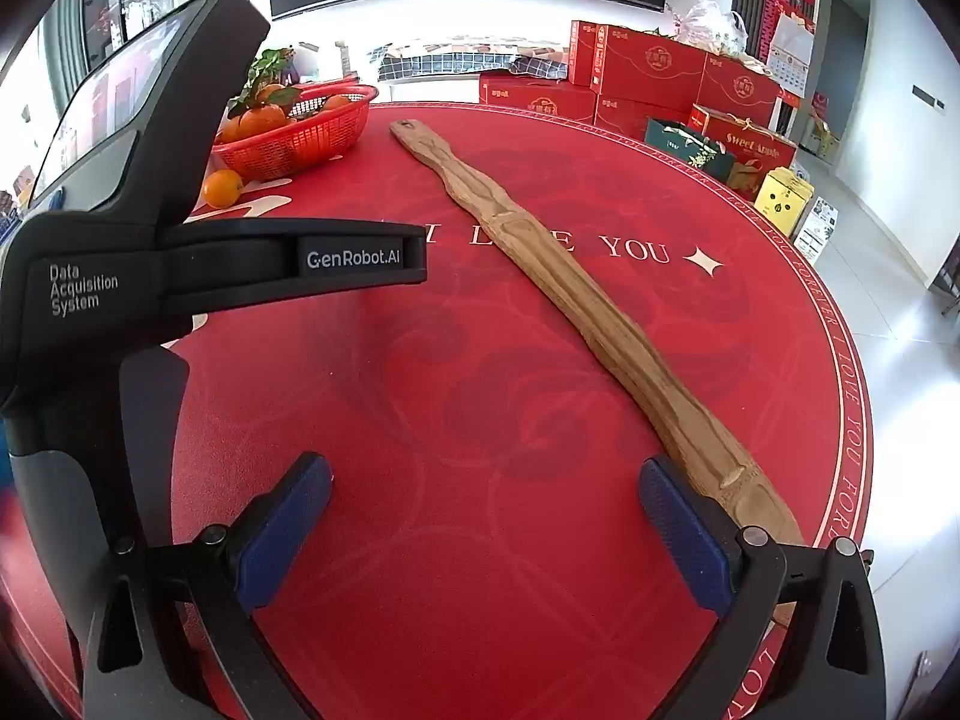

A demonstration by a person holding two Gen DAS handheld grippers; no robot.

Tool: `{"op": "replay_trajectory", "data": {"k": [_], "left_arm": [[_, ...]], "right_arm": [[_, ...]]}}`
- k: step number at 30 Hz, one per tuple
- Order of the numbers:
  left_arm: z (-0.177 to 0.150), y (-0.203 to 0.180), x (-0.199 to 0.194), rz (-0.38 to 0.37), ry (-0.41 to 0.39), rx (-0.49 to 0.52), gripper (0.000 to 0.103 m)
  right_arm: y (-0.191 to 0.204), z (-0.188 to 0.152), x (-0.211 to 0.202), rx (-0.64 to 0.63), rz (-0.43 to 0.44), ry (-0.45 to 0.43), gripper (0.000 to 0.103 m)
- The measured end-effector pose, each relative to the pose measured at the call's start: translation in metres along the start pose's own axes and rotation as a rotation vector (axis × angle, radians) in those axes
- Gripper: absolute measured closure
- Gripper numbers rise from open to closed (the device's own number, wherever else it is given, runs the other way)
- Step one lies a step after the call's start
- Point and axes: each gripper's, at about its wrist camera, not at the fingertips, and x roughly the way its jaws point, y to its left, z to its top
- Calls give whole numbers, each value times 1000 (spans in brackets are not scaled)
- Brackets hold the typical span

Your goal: Organize fruits

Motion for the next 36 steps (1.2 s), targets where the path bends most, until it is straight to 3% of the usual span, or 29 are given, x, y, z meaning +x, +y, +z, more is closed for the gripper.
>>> {"op": "replay_trajectory", "data": {"k": [1,36], "left_arm": [[0,1,0,-27,-3,-19,0],[0,1,0,-26,-3,-19,0]], "right_arm": [[0,0,0,-1,0,-1,0],[0,0,0,2,1,-2,0]]}}
